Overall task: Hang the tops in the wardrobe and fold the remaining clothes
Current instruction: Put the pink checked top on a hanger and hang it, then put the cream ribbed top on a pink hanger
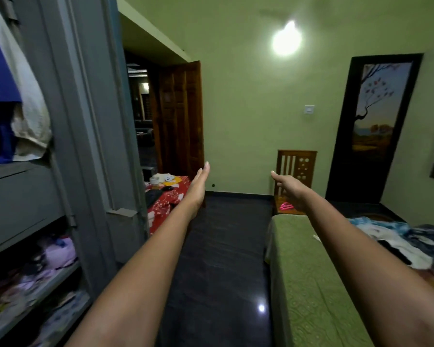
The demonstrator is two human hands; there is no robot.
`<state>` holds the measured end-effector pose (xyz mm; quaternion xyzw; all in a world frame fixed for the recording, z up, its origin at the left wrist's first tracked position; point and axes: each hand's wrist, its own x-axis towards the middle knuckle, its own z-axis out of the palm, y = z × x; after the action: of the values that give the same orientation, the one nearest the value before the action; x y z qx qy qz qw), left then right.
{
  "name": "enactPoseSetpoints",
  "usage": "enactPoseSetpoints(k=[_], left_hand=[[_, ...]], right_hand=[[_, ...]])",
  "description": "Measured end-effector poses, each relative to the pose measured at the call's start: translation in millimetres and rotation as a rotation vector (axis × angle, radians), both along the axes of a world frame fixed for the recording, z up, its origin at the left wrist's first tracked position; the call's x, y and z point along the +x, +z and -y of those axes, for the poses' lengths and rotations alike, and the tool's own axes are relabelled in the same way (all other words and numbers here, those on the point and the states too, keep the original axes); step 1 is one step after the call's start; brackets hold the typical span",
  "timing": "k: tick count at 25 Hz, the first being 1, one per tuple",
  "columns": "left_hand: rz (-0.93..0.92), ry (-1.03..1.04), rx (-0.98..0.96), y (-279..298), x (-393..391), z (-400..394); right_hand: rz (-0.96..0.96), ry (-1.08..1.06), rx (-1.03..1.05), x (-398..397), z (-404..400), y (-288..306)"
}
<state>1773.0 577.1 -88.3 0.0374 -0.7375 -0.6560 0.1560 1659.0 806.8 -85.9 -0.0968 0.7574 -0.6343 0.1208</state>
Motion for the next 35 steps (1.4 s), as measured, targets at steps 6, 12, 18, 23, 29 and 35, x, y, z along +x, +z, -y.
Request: enactPoseSetpoints(k=[6, 12, 18, 23, 29, 35], left_hand=[[-0.038, 0.001, 0.064, -6, -121, 29], [-0.084, 0.024, 0.029, 33, -265, 89], [-0.01, 0.047, 0.0, 6, -414, 130], [-0.04, 0.031, -0.008, 0, -548, 154], [-0.084, 0.03, -0.032, 23, -725, 173], [-0.073, -0.053, -0.023, 19, -892, 156]], right_hand=[[-0.054, -0.014, 0.026, -107, 32, -22], [-0.05, -0.042, -0.011, -245, 85, 9], [0.006, -0.129, -0.011, -389, 115, -9], [-0.018, -0.158, -0.019, -526, 132, -19], [-0.065, -0.154, -0.024, -706, 147, 17], [-0.074, -0.212, -0.001, -844, 132, 16]])
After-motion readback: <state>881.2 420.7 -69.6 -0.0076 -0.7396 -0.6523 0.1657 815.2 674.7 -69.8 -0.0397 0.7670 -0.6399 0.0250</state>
